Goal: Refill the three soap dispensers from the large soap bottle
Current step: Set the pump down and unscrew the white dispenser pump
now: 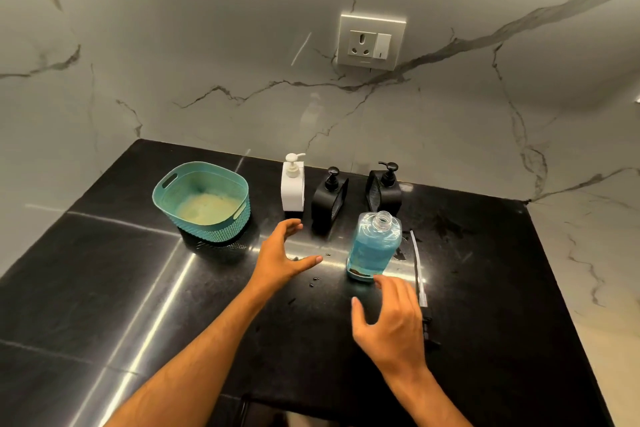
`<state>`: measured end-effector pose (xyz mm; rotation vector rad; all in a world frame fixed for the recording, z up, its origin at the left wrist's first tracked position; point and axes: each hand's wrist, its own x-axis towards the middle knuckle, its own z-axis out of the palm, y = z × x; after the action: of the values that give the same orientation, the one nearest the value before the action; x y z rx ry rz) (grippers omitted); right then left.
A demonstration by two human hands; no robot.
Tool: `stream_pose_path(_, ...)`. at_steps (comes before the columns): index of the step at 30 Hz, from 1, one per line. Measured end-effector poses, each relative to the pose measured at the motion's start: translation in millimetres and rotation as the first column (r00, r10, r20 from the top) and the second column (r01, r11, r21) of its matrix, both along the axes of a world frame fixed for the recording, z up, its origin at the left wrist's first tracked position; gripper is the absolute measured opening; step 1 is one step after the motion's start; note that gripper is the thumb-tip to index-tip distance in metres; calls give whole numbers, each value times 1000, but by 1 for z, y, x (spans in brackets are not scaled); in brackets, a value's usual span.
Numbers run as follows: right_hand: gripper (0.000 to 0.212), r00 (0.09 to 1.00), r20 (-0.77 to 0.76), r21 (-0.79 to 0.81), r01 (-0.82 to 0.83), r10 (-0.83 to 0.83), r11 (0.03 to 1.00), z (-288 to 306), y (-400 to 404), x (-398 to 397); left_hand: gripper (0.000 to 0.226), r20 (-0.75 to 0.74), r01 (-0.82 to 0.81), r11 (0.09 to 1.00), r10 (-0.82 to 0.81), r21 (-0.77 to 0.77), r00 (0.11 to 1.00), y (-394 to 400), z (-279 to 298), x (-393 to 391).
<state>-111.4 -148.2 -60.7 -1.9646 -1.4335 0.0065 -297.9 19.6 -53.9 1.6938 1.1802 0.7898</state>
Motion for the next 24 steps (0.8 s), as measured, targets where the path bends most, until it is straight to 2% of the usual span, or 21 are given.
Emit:
stream_pose_path(5, 44, 984, -95, 21, -146, 147, 989, 13, 38, -45, 86, -10, -117, 993, 117, 34, 993, 12, 1, -22)
stream_pose_path(11, 43, 955, -235, -13, -189, 181, 982, 24, 104, -71, 90, -15, -181, 983, 182, 32, 983, 37, 6, -30)
stream_pose_path(15, 43, 907, -384, -5, -189, 173, 982, 27, 140, -77, 94, -13, -179, 984, 179, 9, 984, 48, 6, -20)
stream_pose_path(19, 52, 825, -533, -18, -235, 189, 972, 32, 176, -82, 93, -28, -184, 983, 185, 12, 982, 69, 5, -11)
stream_pose_path(24, 66, 816, -557, -70, -232, 154, 970, 31, 210, -86, 92, -44, -151, 988, 151, -7, 988, 96, 1, 0)
